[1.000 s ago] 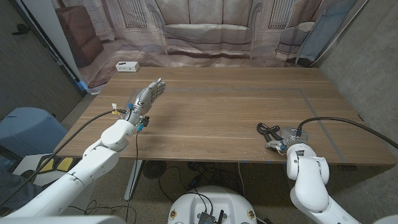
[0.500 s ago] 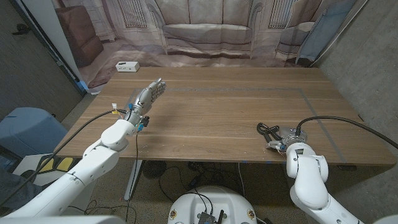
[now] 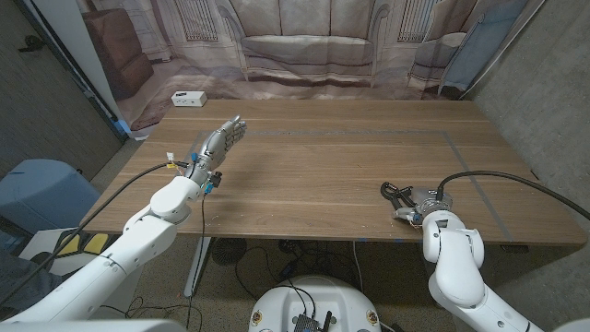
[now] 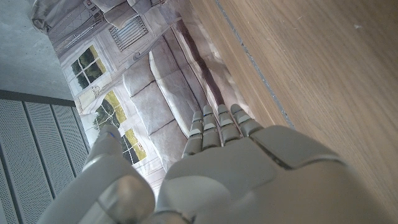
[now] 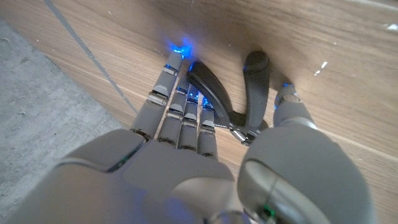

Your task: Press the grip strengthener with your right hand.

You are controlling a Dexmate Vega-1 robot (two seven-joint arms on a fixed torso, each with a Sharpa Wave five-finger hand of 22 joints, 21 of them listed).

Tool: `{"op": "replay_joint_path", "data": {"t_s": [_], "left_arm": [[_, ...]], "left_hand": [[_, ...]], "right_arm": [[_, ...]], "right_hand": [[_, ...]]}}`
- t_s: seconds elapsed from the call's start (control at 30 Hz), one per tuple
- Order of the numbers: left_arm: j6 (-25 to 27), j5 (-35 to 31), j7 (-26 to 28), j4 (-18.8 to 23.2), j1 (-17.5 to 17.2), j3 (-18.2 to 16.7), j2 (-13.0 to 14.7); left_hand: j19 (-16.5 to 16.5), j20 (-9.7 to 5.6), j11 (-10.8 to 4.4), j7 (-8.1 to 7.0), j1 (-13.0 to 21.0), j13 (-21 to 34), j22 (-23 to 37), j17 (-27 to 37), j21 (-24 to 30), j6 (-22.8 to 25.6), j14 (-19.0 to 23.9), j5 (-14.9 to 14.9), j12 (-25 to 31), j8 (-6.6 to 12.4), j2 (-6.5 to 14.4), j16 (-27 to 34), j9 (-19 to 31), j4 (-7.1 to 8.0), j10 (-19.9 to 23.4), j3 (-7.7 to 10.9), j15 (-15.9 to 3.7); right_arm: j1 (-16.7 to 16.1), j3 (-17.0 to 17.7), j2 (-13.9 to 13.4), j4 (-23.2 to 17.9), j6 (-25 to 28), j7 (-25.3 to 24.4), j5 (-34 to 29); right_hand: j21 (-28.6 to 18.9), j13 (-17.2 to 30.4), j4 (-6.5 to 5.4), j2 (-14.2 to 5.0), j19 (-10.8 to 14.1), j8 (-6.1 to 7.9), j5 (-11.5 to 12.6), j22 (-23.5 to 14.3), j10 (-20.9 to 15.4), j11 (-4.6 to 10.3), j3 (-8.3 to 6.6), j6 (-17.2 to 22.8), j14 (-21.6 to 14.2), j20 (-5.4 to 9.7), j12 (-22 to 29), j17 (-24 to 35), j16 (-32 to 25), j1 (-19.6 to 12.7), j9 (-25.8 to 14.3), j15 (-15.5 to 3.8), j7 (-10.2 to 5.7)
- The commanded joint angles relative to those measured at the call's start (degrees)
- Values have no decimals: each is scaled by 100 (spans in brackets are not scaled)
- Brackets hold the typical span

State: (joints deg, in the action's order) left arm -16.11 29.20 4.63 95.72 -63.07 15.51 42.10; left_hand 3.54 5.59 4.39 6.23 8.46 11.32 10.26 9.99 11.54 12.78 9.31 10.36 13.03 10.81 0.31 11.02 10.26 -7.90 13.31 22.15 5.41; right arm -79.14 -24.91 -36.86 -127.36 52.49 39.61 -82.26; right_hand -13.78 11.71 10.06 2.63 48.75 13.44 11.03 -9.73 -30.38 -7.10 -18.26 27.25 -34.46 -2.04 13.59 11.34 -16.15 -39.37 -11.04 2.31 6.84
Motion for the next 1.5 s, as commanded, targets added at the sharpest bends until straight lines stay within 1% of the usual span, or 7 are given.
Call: {"op": "replay_joint_path", "data": {"t_s": [0.03, 0.17, 0.37, 0.6, 0.67, 0.97, 1.5], "left_arm": [[5, 15, 4, -28, 13, 9, -11], [-12, 15, -13, -45, 28, 17, -19], [-19, 10, -11, -38, 23, 12, -9], [-25, 20, -2, -36, 7, -1, -8], [-22, 23, 0, -37, 7, -1, -9], [-15, 35, -19, -76, 30, 15, -24], [-34, 32, -113, -190, 169, 81, -58]], "left_hand": [[7, 41, 27, -1, 57, 20, 10, 28, -18, 45, 63, -12, -23, 18, 6, -17, 15, 5, 32, 40, -9], [7, 38, 26, -2, 57, 20, 11, 28, -18, 48, 60, -13, -22, 18, 6, -18, 15, 5, 37, 39, -13], [7, 40, 36, -2, 58, 20, 11, 28, -17, 48, 60, -13, -26, 18, 6, -19, 15, 5, 33, 39, -16], [5, 44, 24, 3, 58, 20, 11, 28, -17, 56, 62, -13, -27, 19, 6, -18, 16, 6, 37, 38, -3], [5, 44, 37, 0, 58, 21, 11, 28, -17, 54, 61, -13, -26, 18, 6, -19, 16, 6, 42, 37, -6], [8, 46, 15, -5, 57, 21, 11, 28, -15, 55, 70, -14, -28, 17, 5, -16, 16, 7, 43, 36, -12], [7, 48, 34, -3, 58, 22, 11, 28, -14, 58, 68, -14, -31, 16, 7, -18, 16, 9, 47, 34, -13]], "right_arm": [[45, -199, -116, 158, 181, -279, 136], [45, -245, -168, 208, 224, -481, 276], [80, -338, -274, 278, 328, -685, 437], [154, -463, -392, 289, 467, -874, 601], [184, -494, -432, 272, 502, -895, 664], [268, -597, -617, 98, 706, -1023, 808], [228, -615, -861, -299, 1017, -1728, 1258]], "right_hand": [[-31, 12, 10, -80, 174, 35, 26, -22, -161, 38, -111, 144, -179, 81, 42, 27, -88, -326, -32, -113, -65], [-60, 11, -4, -100, 349, 60, 8, -25, -313, 68, -129, 313, -348, 162, 71, 48, -151, -513, -35, -204, -110], [-77, 9, 7, -183, 482, 51, 12, -29, -411, 96, -195, 392, -465, 232, 77, 71, -199, -775, -38, -288, -146], [-112, 8, 0, -258, 692, 92, -2, -37, -701, 158, -232, 651, -700, 332, 139, 120, -315, -1106, -43, -415, -249], [-122, 7, -11, -268, 737, 107, -8, -38, -723, 152, -226, 718, -754, 349, 138, 134, -345, -1144, -44, -455, -266], [-119, 7, -51, -299, 765, 105, -21, -41, -778, 139, -203, 768, -787, 358, 140, 166, -378, -1166, -45, -445, -272], [-118, 8, -77, -392, 820, 110, -38, -44, -864, 149, -196, 874, -826, 369, 142, 220, -431, -1259, -48, -480, -294]]}}
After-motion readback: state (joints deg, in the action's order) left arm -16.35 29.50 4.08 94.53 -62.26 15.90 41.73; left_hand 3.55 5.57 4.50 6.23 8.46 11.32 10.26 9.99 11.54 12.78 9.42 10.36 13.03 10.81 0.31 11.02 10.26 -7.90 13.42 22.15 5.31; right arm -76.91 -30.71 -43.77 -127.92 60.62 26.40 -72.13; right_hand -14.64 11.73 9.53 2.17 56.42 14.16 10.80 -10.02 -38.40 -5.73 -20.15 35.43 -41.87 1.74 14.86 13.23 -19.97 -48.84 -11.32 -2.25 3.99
